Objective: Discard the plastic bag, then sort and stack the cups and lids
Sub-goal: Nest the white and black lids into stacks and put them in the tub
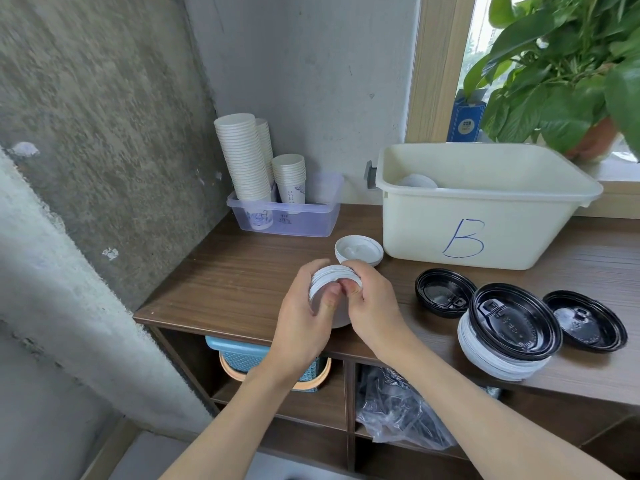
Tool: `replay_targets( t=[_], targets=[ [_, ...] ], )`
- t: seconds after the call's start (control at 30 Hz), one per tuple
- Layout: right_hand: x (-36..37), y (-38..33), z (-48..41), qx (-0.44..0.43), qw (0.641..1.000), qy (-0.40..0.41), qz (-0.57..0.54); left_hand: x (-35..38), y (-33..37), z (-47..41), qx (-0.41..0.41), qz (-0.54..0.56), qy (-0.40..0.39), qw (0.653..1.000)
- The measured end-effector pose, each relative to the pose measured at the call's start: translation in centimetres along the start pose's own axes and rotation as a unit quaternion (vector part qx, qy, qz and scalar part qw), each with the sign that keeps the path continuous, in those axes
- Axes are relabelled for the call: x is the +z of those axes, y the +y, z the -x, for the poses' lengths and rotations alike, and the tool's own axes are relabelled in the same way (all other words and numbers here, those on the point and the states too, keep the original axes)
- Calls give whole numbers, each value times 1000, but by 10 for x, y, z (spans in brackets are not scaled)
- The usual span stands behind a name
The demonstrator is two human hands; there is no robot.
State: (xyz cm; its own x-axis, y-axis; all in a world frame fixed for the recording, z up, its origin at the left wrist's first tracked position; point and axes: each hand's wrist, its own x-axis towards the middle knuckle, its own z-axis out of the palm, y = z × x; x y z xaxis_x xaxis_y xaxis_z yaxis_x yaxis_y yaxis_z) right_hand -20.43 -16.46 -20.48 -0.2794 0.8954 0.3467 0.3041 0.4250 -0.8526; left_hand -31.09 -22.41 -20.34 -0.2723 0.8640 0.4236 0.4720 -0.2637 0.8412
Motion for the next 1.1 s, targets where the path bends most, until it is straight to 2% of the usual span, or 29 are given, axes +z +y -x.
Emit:
replay_targets(
  t=[0.13,0.33,0.47,0.77,0.87,0.97,1.1],
  targets=[
    [0,-4,2,-12,1000,-10,-14,-4,-1,-4,-28,31,36,998],
    [1,0,1,3,997,-70,-29,-9,-8,-9,-105,118,73,985],
    [1,-1,0,8,999,-36,-33,-6,-6,-11,-98,102,44,989],
    [1,3,-1,0,1000,-11,-2,-1,-1,-7,-55,31,42,997],
    [3,2,0,-13,1000,-14,-16,-2,-2,-8,-65,29,74,995],
    [4,3,-1,-16,999,-51,-7,-5,-5,-8,-95,50,112,988],
    [3,7,-2,-21,1000,-19,3,-7,-7,-8,-100,44,59,992]
  ],
)
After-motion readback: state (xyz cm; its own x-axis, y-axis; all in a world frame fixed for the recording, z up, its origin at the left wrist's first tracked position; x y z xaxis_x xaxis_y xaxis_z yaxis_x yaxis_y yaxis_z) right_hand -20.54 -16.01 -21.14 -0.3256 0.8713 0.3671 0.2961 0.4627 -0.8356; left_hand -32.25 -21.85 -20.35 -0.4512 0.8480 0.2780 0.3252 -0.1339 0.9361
